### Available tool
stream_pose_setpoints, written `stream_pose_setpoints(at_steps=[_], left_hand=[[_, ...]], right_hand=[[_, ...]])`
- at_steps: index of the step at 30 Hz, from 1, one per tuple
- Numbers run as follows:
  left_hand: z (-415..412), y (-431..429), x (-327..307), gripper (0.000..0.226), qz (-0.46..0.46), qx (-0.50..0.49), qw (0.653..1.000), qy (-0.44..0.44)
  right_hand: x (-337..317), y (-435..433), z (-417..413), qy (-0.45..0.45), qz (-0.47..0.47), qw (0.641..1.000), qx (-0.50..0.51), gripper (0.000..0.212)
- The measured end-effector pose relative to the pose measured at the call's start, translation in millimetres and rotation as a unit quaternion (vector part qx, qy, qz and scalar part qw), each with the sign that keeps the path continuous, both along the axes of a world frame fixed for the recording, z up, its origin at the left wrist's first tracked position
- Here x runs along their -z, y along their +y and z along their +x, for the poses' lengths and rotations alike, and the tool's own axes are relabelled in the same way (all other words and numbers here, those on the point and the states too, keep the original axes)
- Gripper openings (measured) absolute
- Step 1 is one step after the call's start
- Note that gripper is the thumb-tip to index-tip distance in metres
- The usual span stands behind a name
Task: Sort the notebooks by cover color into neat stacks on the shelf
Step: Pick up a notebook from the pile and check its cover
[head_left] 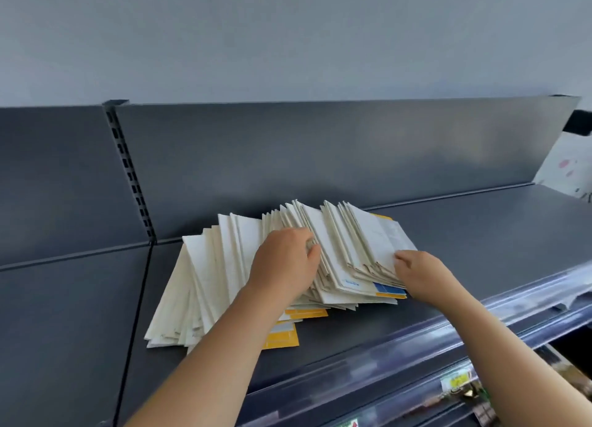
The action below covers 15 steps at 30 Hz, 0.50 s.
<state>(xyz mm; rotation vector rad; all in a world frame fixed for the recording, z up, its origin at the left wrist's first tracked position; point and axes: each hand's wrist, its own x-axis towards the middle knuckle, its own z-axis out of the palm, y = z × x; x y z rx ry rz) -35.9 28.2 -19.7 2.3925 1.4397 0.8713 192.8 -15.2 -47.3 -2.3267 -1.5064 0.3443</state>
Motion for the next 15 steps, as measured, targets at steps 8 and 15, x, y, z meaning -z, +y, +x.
stream_pose_setpoints(at_steps=[8, 15], left_hand=[[32.3, 9.3, 4.2, 0.034, -0.020, -0.018, 0.999, -0.046], [59.1, 2.5, 0.1, 0.017, -0.079, -0.048, 0.992, -0.084]], right_hand=[[-11.5, -14.7, -16.2, 0.101, 0.087, 0.987, -0.089, 0.027], [-3.4, -5.7, 34.0, 0.086, 0.050, 0.994, -0.041, 0.028]])
